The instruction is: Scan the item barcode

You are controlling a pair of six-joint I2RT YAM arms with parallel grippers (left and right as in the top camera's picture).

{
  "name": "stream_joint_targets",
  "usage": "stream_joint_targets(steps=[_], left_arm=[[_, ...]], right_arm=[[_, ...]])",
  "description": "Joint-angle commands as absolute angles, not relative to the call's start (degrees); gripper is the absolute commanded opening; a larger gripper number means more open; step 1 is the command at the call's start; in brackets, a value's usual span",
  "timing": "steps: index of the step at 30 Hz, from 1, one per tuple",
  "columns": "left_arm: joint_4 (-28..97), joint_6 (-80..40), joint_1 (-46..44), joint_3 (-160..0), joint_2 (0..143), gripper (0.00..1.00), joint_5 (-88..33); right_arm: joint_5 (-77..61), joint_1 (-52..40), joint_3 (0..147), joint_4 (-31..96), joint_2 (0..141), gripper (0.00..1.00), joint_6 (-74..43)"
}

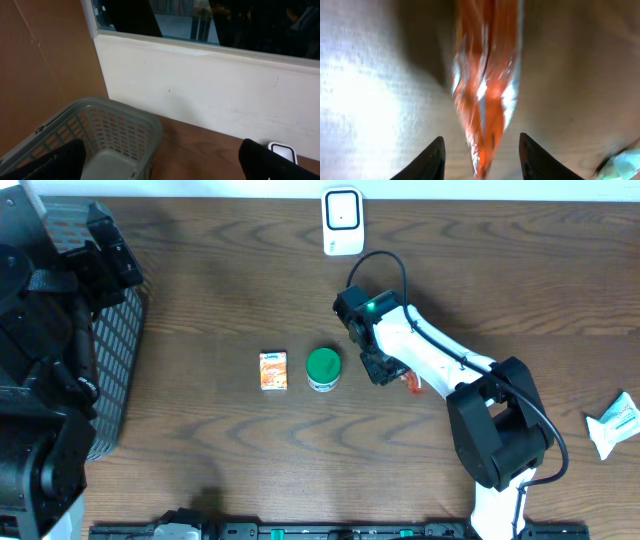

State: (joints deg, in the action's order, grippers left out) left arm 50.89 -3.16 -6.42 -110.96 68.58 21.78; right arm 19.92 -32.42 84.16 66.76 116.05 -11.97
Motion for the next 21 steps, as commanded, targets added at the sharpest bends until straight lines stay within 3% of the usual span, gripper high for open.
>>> stream_joint_targets(steps=[1,2,4,5,8,10,21], left_arm=[[50.7,-3.7,-6.2,-110.3,68.5,0.98,22.5],[50.7,-3.7,-6.2,-110.3,68.5,0.98,22.5],[50.7,-3.7,-6.2,-110.3,68.5,0.98,22.5],[50.6,-3.7,-6.2,-110.3,68.5,0.98,22.5],[50.6,-3.7,-6.2,-110.3,68.5,0.98,22.5],[50.6,-3.7,-6.2,-110.3,68.5,0.98,22.5],[50.6,-5.2,-6.2,-110.3,68.5,0.98,22.5]], right_arm=[[15.9,-32.1,86.5,69.3,114.7,0.54,-12.6],[15.3,-31.9,87.2,70.1,114.6,0.65,-12.6],[13.8,-31.4,89.6,72.0,114.6,0.65,-12.9],[13.0,-31.1,90.5,72.6,114.6,0.57,-12.9],[11.6,-29.7,94.0,73.6,114.6,0.13,-13.4],[13.2,-28.7,95.1,71.4,114.6,0.02,-13.3],[18.3,-21.6,94.3,59.1,118.4,0.02,-12.1]])
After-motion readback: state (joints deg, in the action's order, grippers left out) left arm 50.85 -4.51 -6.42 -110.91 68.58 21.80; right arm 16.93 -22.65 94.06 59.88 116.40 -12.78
